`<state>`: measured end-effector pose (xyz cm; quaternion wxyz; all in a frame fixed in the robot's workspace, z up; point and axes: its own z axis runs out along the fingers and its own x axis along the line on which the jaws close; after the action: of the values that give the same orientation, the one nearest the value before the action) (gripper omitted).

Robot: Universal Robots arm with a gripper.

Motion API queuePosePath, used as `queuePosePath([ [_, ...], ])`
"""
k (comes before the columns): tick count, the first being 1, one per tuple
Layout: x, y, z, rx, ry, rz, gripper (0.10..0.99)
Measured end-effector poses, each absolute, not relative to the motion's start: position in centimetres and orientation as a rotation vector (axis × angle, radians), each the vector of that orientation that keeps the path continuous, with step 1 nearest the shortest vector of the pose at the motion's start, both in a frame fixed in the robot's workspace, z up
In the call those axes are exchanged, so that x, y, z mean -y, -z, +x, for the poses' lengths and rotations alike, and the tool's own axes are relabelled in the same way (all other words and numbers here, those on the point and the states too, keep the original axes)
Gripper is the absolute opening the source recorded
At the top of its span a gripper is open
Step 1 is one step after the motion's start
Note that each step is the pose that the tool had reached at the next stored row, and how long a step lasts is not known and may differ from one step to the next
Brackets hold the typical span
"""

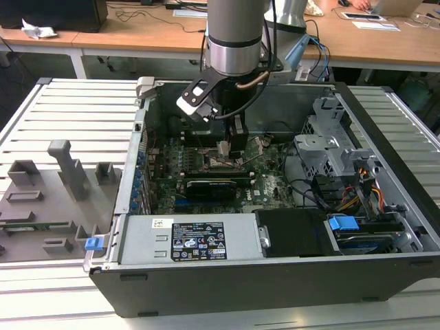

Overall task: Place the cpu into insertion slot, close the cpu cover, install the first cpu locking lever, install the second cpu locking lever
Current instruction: 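Place the cpu into insertion slot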

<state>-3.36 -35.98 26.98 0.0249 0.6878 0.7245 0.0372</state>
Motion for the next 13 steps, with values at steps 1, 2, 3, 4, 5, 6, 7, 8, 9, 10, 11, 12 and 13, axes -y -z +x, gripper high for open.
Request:
queuePosePath([
  [1,36.0,-26.9,-3.4,-2.241,-0.115,2.127,0.529],
  [2,36.0,-26.9,-3.4,-2.241,-0.115,2.127,0.529],
  [3,36.0,-26.8,-3.4,-2.241,-0.115,2.127,0.529],
  [4,36.0,-26.6,-3.4,-2.241,-0.115,2.127,0.529],
  [5,36.0,-26.4,-3.4,-2.241,-0.115,2.127,0.529],
  [6,36.0,-26.3,-3.4,-2.241,-0.115,2.127,0.529],
  [7,35.9,-26.2,-3.4,-2.240,-0.114,2.128,0.529],
  [8,35.6,-26.1,-3.4,-2.240,-0.115,2.128,0.529],
  [9,35.2,-26.0,-3.4,-2.239,-0.115,2.129,0.529],
  [10,34.8,-25.8,-3.4,-2.238,-0.115,2.130,0.529],
  [11,34.6,-25.7,-3.4,-2.237,-0.115,2.131,0.529],
  [12,34.1,-25.2,-3.4,-2.235,-0.115,2.133,0.529],
  [13,33.8,-24.9,-3.4,-2.231,-0.115,2.137,0.529],
])
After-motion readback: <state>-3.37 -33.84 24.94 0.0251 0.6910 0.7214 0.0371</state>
